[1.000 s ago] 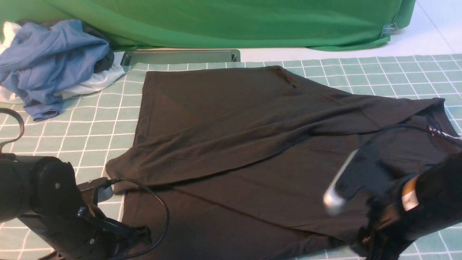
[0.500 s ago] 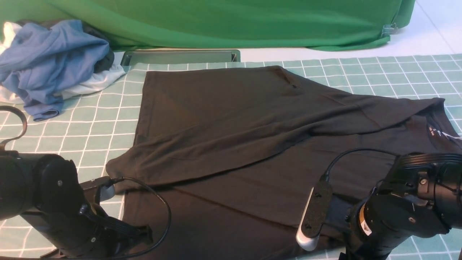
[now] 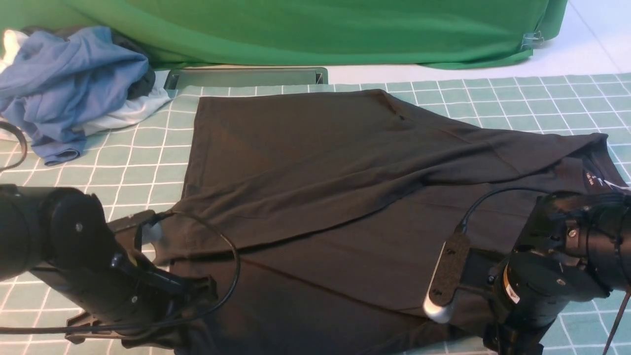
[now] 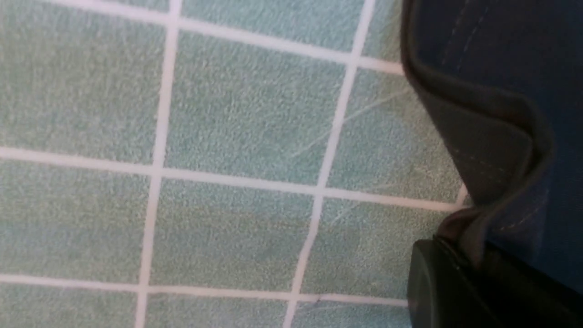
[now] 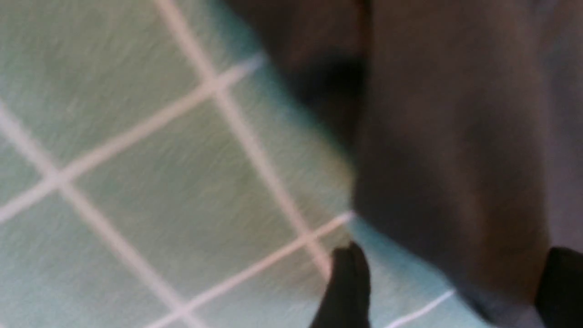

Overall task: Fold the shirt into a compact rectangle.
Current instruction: 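Grasp the near edge of the shirt at its hem and shoulder corners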

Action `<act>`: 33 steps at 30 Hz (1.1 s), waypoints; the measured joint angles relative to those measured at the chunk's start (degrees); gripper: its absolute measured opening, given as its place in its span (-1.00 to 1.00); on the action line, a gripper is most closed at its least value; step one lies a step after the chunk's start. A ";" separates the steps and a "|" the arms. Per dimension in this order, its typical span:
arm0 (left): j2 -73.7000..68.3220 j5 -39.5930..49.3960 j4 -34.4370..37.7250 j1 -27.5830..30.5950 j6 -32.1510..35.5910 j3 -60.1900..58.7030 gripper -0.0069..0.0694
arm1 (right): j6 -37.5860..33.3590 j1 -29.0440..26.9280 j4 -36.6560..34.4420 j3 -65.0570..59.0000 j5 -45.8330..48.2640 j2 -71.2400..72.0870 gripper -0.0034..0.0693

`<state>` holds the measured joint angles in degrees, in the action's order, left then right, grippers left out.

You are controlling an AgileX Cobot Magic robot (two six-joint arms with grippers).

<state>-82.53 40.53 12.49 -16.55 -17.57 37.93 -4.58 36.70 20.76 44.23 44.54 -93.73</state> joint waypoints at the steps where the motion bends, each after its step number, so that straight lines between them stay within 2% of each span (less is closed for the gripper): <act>1: 0.00 0.14 0.00 0.00 0.00 0.11 -0.77 | 0.29 -0.51 0.06 0.00 -0.42 -0.08 0.58; 5: 0.00 0.86 0.00 0.00 0.00 0.11 -0.77 | 0.69 -1.70 0.52 0.00 -2.01 -0.20 0.42; 9: 0.00 1.74 0.00 0.00 0.00 0.11 -0.77 | 0.69 -1.75 0.79 0.00 -2.78 -0.51 -0.07; 10: 0.11 2.26 0.00 0.00 0.07 0.11 -0.77 | 0.69 -1.75 1.11 0.00 -3.05 -0.65 -0.36; 12: 0.62 3.47 0.00 0.00 0.07 0.11 -0.77 | 0.72 -1.82 1.61 -0.05 -2.53 -0.85 -0.66; 13: 1.05 4.59 -0.09 0.00 0.07 0.11 -0.77 | 0.94 -1.82 1.69 -0.05 -1.74 -0.80 -0.71; 17: 3.04 9.84 -1.04 0.00 0.07 -0.03 -0.77 | 3.09 -1.82 1.22 -1.61 1.72 0.84 -0.72; 23: 6.60 13.81 -1.90 0.00 0.02 -1.91 -0.78 | 3.96 -1.82 -3.82 -7.33 4.56 5.82 -0.73; 33: 7.46 13.44 0.07 0.00 -1.70 -0.28 -0.78 | 5.47 -2.25 -4.51 -3.84 6.08 7.53 -0.73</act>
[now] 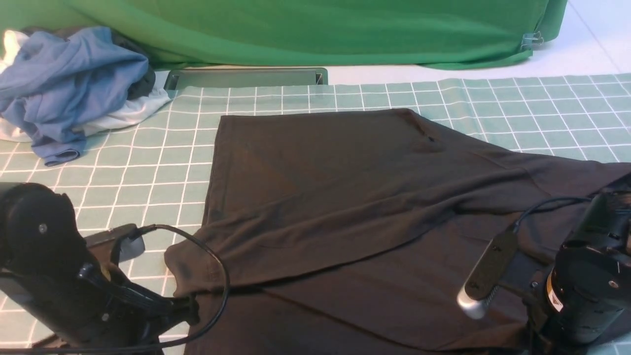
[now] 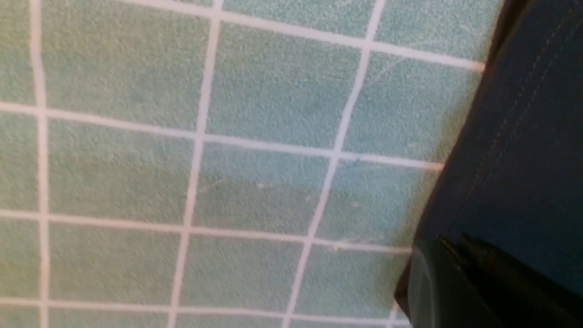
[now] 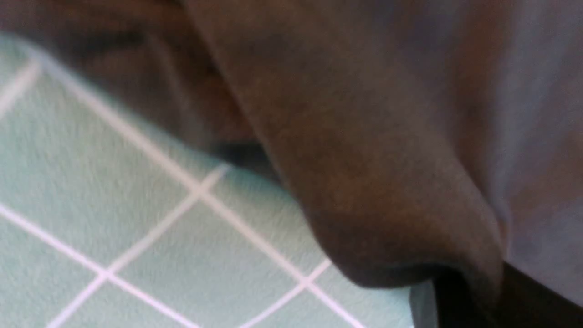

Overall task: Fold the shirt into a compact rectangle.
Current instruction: 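Grasp the near edge of the shirt at its hem and shoulder corners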

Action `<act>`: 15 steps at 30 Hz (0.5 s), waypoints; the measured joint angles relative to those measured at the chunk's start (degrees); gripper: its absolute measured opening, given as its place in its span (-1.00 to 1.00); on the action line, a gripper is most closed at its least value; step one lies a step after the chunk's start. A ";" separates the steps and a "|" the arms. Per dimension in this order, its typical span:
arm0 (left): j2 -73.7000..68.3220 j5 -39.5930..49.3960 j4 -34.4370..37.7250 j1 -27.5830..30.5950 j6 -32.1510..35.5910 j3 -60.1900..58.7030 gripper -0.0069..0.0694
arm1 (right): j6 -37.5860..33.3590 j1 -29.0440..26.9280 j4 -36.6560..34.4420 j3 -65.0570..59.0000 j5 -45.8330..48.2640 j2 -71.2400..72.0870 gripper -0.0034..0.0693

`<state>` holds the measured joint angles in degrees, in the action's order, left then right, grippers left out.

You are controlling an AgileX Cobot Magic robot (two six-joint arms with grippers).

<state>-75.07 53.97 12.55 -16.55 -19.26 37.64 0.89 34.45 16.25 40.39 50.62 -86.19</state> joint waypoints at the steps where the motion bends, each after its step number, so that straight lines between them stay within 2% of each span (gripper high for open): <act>1: 0.05 0.83 1.42 0.00 0.19 -0.17 -0.78 | 0.06 0.00 0.00 0.06 0.00 0.00 -0.73; 6: 0.11 1.58 6.46 -0.38 1.74 -3.50 -0.62 | 0.30 0.00 0.00 0.06 0.00 0.00 -0.73; 7: 0.11 0.78 7.16 -1.13 1.60 -5.02 -0.50 | 0.35 0.00 0.00 0.06 -0.26 0.00 -0.73; 9: 0.11 -0.01 7.45 -1.76 1.44 -5.93 -0.40 | 0.48 0.00 0.00 0.06 -0.47 0.00 -0.73; 10: 0.11 -1.30 7.89 -2.95 1.23 -6.88 -0.24 | 0.61 0.00 0.00 0.06 -1.00 0.00 -0.73; 11: 0.11 -1.48 7.95 -3.10 1.23 -7.01 -0.22 | 0.64 0.00 0.00 0.06 -1.00 0.00 -0.73; 12: 0.11 -2.05 8.67 -4.37 1.18 -7.21 -0.08 | 0.66 0.00 0.00 0.06 -1.38 0.00 -0.73; 15: 0.11 -3.93 10.32 -6.59 0.86 -7.39 0.18 | 0.75 0.00 0.00 0.06 -1.59 0.00 -0.73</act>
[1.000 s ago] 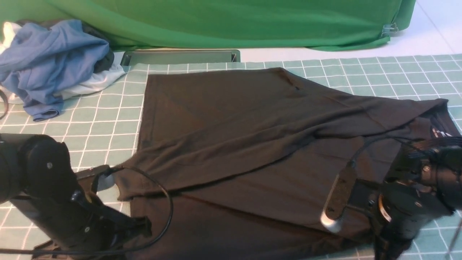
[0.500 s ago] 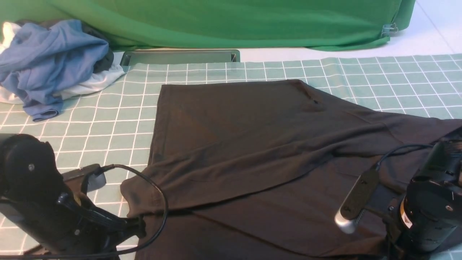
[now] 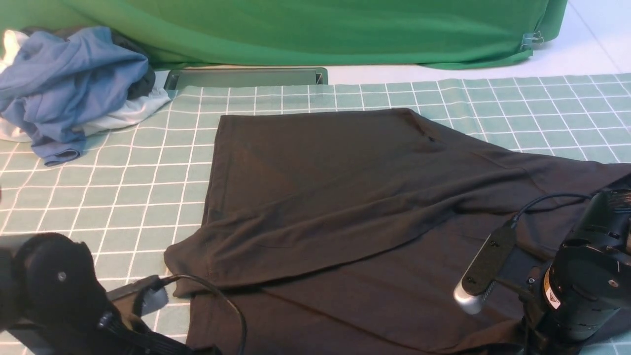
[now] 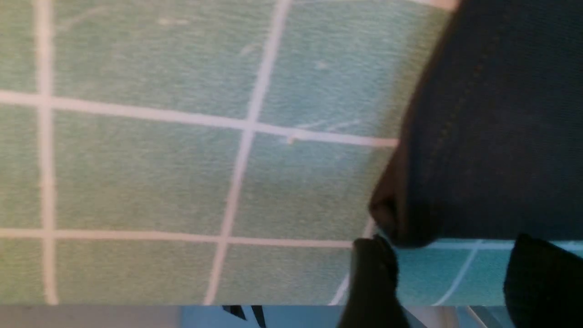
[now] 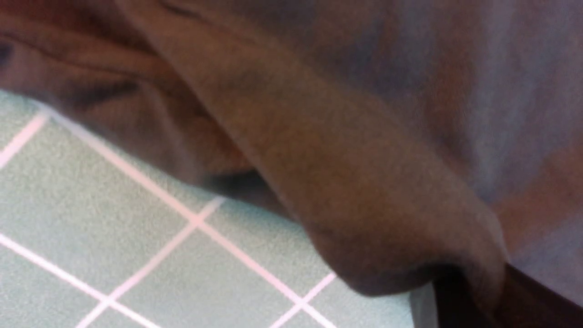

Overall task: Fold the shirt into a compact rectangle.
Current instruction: 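Grasp the near edge of the shirt at its hem and shoulder corners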

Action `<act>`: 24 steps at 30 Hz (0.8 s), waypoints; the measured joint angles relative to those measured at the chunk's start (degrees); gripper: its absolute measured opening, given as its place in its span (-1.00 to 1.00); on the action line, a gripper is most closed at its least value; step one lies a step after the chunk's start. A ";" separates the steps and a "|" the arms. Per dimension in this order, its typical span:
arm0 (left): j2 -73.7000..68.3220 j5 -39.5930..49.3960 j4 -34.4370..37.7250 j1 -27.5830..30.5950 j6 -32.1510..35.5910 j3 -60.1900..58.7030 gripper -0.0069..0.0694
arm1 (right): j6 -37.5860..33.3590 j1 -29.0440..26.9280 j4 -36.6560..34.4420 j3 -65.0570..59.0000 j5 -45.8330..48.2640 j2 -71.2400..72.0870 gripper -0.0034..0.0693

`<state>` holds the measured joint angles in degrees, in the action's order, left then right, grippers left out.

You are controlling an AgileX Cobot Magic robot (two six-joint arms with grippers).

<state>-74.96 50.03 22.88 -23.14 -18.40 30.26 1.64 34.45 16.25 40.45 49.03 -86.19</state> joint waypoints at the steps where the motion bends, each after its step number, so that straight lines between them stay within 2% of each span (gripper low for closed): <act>1: 0.00 -0.44 0.16 -0.58 -0.34 -0.05 0.23 | 0.06 0.00 0.00 0.00 0.00 0.00 -0.73; 4: -0.46 -2.00 0.14 -1.37 -1.48 -0.10 0.31 | 0.13 0.00 0.00 0.00 -0.04 0.00 -0.73; 15: -7.28 -4.19 -1.55 -1.43 -5.40 0.34 0.29 | 0.57 -0.02 0.00 0.00 -0.11 0.00 -0.73; 19: -8.82 -3.56 -1.60 -1.43 -5.40 0.76 0.09 | 0.57 -0.02 0.00 0.00 -0.11 0.00 -0.73; 22: -9.25 -3.49 -1.51 -1.43 -5.20 0.96 -0.22 | 0.64 -0.02 0.00 0.00 -0.12 0.00 -0.73; 24: -9.32 -3.50 -1.45 -1.43 -3.98 0.96 -0.50 | 0.64 -0.02 0.00 0.00 -0.12 0.00 -0.73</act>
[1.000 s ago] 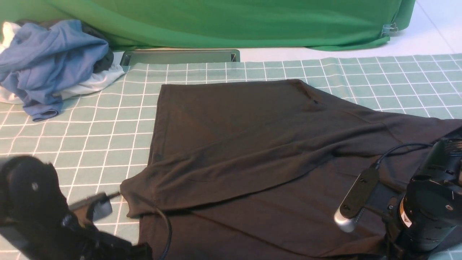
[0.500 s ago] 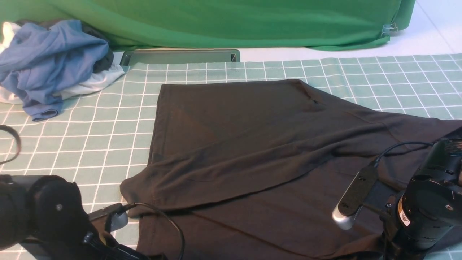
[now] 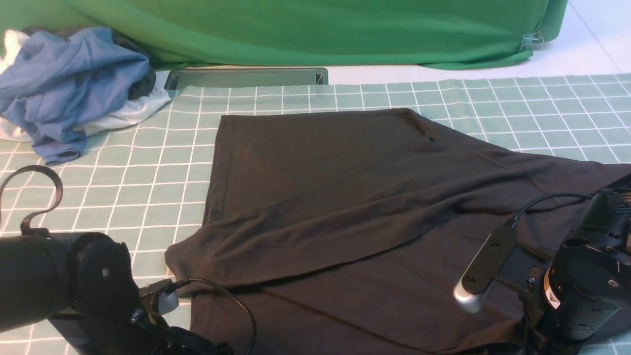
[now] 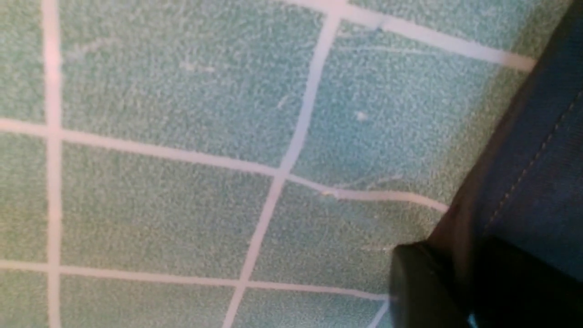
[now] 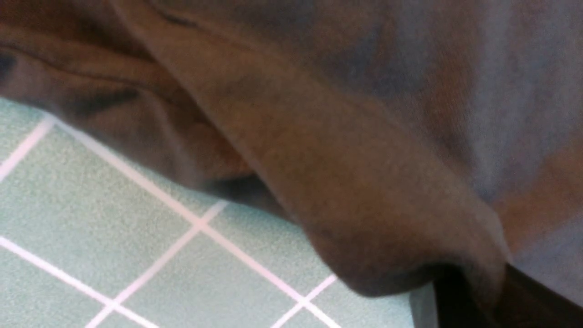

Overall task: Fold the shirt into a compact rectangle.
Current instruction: 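Grasp the near edge of the shirt at its hem and shoulder corners, then fold the black garment in half by bringing its near edge over to the far edge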

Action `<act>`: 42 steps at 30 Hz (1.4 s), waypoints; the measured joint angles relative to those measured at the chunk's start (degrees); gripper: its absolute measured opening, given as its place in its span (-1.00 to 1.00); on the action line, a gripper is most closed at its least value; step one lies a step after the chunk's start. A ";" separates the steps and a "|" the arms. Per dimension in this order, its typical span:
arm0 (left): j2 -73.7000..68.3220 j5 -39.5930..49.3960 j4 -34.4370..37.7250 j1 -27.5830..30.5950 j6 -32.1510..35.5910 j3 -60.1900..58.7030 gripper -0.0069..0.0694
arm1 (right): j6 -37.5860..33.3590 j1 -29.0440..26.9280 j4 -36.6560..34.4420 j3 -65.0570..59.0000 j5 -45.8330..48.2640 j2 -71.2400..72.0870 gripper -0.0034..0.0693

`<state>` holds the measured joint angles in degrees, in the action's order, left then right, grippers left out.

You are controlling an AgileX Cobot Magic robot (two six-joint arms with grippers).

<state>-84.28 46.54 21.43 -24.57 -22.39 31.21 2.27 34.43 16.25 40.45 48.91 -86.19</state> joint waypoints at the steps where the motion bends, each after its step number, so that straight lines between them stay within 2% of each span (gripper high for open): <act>1: 0.00 -0.11 0.35 0.00 0.49 0.00 -0.61 | 0.06 0.00 0.00 0.00 0.00 0.00 -0.73; 3: 0.13 -0.17 0.41 0.00 1.46 0.00 -0.72 | 0.06 0.00 -0.05 0.00 0.18 0.00 -0.73; 11: 4.99 -2.39 -2.53 0.28 -1.07 2.38 -0.74 | 2.34 0.00 -0.47 1.96 4.38 0.00 -0.73; 15: 6.22 -2.10 -2.88 2.75 -1.46 7.22 -0.74 | 3.35 0.00 -0.55 5.23 6.68 0.00 -0.73; 21: 6.05 -0.88 -2.66 9.81 -0.39 14.63 -0.74 | 4.27 -0.87 -0.80 11.59 7.13 -0.10 -0.73; 25: 4.30 -0.71 -0.23 16.37 2.80 20.56 -0.74 | 3.83 -5.11 -0.82 17.11 6.02 -2.39 -0.73; 28: 0.85 -0.93 1.78 18.69 5.62 24.34 -0.74 | 2.67 -8.85 -0.82 21.18 3.34 -5.71 -0.73; 35: -9.69 -4.18 2.53 19.32 7.06 33.03 -0.74 | 0.79 -14.19 -1.01 31.84 -0.21 -15.68 -0.73; 42: -24.37 -3.81 2.84 22.17 7.06 50.66 -0.74 | 0.17 -17.70 -1.07 46.55 -2.25 -27.79 -0.73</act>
<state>-108.65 42.72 24.27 -2.39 -15.33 81.87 2.44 16.73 15.18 87.00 46.65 -113.99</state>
